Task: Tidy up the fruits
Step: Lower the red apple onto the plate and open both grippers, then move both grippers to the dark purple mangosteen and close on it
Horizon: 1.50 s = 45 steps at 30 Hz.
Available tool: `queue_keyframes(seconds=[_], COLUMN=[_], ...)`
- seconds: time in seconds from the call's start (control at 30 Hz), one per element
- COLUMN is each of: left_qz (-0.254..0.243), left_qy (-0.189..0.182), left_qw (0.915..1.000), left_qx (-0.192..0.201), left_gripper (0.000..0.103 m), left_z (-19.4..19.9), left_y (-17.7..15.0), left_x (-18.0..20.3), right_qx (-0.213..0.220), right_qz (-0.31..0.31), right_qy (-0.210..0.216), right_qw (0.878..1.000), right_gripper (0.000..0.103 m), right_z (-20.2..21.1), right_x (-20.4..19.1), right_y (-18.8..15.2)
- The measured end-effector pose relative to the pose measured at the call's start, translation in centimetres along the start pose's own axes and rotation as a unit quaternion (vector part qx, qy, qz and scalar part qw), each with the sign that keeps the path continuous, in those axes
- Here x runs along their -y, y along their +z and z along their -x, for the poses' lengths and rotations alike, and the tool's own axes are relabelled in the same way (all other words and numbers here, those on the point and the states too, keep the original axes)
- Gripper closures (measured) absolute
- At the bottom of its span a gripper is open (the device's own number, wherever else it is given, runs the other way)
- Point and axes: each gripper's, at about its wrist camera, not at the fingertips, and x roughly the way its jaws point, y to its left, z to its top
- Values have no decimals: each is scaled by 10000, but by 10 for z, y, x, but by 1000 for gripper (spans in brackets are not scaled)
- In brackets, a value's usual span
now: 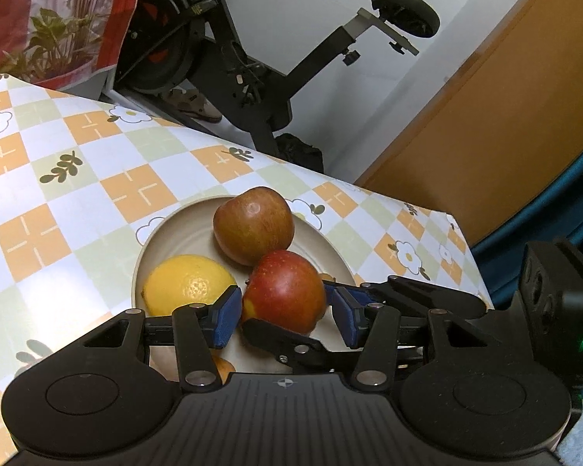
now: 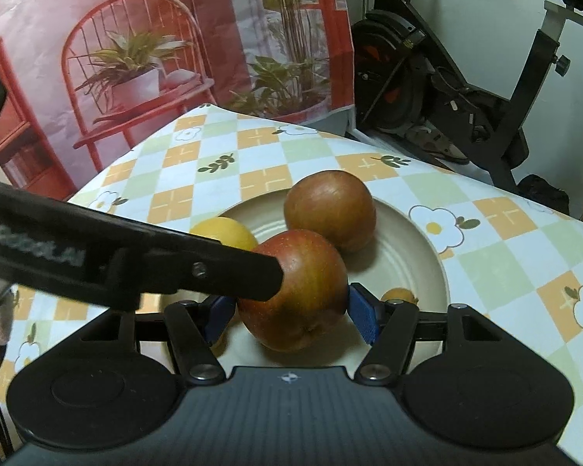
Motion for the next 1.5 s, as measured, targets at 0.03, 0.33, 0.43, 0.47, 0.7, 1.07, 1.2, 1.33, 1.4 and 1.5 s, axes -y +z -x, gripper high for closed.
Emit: queue_keyframes(seconds=[0.03, 0.33, 0.43, 0.47, 0.7, 1.07, 1.2, 1.33, 1.4, 1.5], left_qz=[-12, -130, -183, -190, -469, -880, -880, -831, -760, -652], left_qy=[34, 185, 216, 217, 357, 418, 473, 470, 470, 430], left_qw=[10000, 9997, 9995, 9995, 9979, 9945, 9948, 9954, 9959, 9966], left_qx=[11, 55, 126, 143, 279, 386, 223, -7, -117, -261], left_gripper=[50, 49, 49, 49, 49, 49, 49, 48, 48, 48], left_z=[0, 4, 12, 14, 44, 85, 89, 92, 93, 94], left_y=[0, -2, -3, -4, -15, -41, -49, -54, -56, -60], left_x=[1, 6, 8, 8, 19, 34, 32, 22, 14, 4], right_qx=[-4, 1, -78, -23, 357, 838, 875, 754, 668, 539], right_qz=[6, -60, -48, -39, -82, -612, -873, -742, -591, -318], right_qy=[9, 11, -21, -30, 17, 2, 147, 257, 350, 505], right_qw=[10000, 10000, 10000, 10000, 9993, 9946, 9922, 9941, 9954, 9968], right_gripper=[37, 37, 36, 36, 36, 36, 36, 36, 36, 36], right_z=[-2, -1, 4, 9, 51, 101, 108, 106, 103, 97], right_x=[0, -1, -1, -1, 0, 0, -1, -14, -23, -40], right_y=[0, -1, -2, -3, -10, -50, -64, -69, -70, -71])
